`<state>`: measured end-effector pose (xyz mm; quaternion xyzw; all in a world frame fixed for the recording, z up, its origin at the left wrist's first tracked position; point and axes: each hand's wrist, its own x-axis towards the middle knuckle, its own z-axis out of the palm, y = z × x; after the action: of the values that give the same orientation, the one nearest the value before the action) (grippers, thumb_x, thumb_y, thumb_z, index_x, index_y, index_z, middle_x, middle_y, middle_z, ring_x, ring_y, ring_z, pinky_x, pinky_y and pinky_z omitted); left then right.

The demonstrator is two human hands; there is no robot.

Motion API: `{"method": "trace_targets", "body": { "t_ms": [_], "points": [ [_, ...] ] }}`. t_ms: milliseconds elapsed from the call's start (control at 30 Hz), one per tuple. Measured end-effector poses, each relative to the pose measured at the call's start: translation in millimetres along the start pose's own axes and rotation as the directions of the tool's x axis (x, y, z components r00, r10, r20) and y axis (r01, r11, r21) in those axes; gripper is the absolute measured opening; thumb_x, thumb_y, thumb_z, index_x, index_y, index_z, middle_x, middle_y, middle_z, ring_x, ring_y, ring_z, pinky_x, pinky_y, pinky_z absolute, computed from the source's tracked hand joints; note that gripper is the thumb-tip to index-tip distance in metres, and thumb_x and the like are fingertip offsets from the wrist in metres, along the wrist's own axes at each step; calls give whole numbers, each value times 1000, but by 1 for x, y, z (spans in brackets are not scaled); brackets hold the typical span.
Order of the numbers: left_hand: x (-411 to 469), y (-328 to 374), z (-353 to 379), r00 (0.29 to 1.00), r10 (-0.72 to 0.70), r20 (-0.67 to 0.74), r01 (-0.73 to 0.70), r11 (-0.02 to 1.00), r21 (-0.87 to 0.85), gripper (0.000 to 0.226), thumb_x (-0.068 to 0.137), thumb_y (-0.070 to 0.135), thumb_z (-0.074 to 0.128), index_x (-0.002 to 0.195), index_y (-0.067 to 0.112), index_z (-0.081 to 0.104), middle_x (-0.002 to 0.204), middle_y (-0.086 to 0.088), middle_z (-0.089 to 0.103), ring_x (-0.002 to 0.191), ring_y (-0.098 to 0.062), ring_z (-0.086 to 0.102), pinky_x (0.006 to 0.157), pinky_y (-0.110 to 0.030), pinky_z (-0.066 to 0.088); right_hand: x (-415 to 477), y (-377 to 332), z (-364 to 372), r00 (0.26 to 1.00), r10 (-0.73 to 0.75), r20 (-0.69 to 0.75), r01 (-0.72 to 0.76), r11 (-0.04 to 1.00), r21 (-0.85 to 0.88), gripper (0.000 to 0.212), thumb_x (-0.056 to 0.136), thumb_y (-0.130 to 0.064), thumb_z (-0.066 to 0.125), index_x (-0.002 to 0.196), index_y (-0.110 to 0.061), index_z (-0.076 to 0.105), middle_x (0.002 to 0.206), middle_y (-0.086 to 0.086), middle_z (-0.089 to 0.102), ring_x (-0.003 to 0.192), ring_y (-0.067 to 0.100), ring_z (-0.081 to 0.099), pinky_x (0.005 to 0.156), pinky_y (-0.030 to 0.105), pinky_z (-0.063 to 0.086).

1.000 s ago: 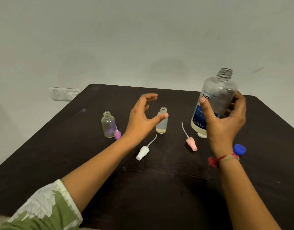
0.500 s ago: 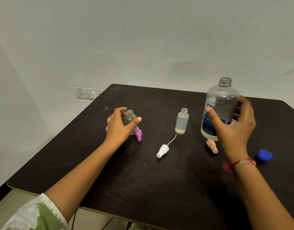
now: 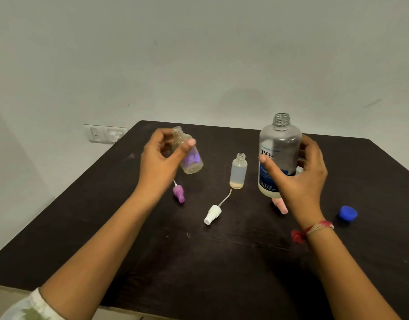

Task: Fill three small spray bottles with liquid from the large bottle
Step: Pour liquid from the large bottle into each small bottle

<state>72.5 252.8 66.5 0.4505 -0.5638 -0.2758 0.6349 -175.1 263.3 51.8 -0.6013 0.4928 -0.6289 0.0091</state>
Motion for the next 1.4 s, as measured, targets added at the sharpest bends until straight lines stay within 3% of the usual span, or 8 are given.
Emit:
{"method": "trace_targets", "body": {
  "t_ms": [100, 200, 300, 667, 833, 1167, 1267, 1400],
  "points": [
    [-3, 9, 31, 992, -76, 96, 94, 975, -203, 31, 77, 41, 65, 98, 19, 60, 91, 6, 69, 85, -7, 67, 80, -27, 54, 0, -2, 0, 1000, -1, 2, 1, 1000, -6, 71, 65, -59, 71, 118, -15, 54, 108, -8, 54, 94, -5, 50, 82, 18, 45],
    [-6, 5, 56, 953, -209, 219, 272, 909, -315, 38, 82, 41, 57, 105, 12, 60, 92, 2, 67, 89, -15, 65, 85, -39, 53, 1, -1, -2, 1000, 3, 7, -3, 1000, 5, 71, 65, -59, 72, 118, -16, 54, 109, -7, 54, 98, -9, 49, 82, 10, 42],
    [-9, -3, 69, 906, -281, 316, 392, 838, -379, 21, 97, 29, 47, 106, 15, 60, 97, -3, 66, 92, -21, 65, 82, -39, 56, 1, 2, -3, 1000, 6, 28, -6, 1000, 5, 71, 64, -58, 73, 119, -17, 54, 110, -8, 55, 100, -6, 50, 83, 11, 43],
    [-17, -22, 66, 891, -176, 418, 330, 883, -333, 22, 101, 28, 36, 101, 17, 55, 79, 4, 69, 66, -11, 64, 63, -25, 53, 3, 1, -4, 972, -136, 191, 172, 967, -187, 75, 70, -44, 78, 127, -5, 49, 115, -3, 48, 102, -7, 39, 85, -3, 31],
    [-21, -22, 64, 853, -131, 505, 331, 884, -331, 26, 96, 36, 44, 97, 13, 55, 84, 1, 70, 67, -13, 65, 67, -26, 52, 6, 2, -6, 944, -166, 286, 226, 955, -192, 74, 74, -40, 76, 133, -8, 44, 124, 6, 50, 112, 3, 42, 92, 14, 40],
    [-16, -26, 57, 831, -119, 544, 392, 819, -419, 22, 86, 24, 54, 100, 11, 65, 99, -5, 72, 77, -15, 68, 69, -23, 54, 4, 4, -4, 897, -220, 384, 336, 903, -267, 72, 79, -31, 74, 139, -15, 38, 131, 7, 44, 119, 20, 43, 98, 41, 44],
    [-16, -23, 55, 796, -105, 596, 393, 839, -376, 27, 87, 24, 51, 105, 10, 66, 98, -3, 72, 75, -15, 68, 70, -23, 53, 5, 5, -3, 882, -263, 390, 383, 884, -270, 67, 80, -28, 73, 136, -16, 39, 129, 6, 44, 121, 18, 41, 100, 56, 41],
    [-15, -21, 51, 769, -106, 631, 412, 836, -362, 28, 86, 21, 51, 106, 8, 65, 97, -2, 73, 73, -14, 69, 69, -22, 54, 7, 7, -5, 868, -279, 411, 417, 859, -296, 67, 80, -22, 72, 137, -20, 37, 130, 6, 45, 125, 17, 39, 114, 56, 23]
  ]
}}
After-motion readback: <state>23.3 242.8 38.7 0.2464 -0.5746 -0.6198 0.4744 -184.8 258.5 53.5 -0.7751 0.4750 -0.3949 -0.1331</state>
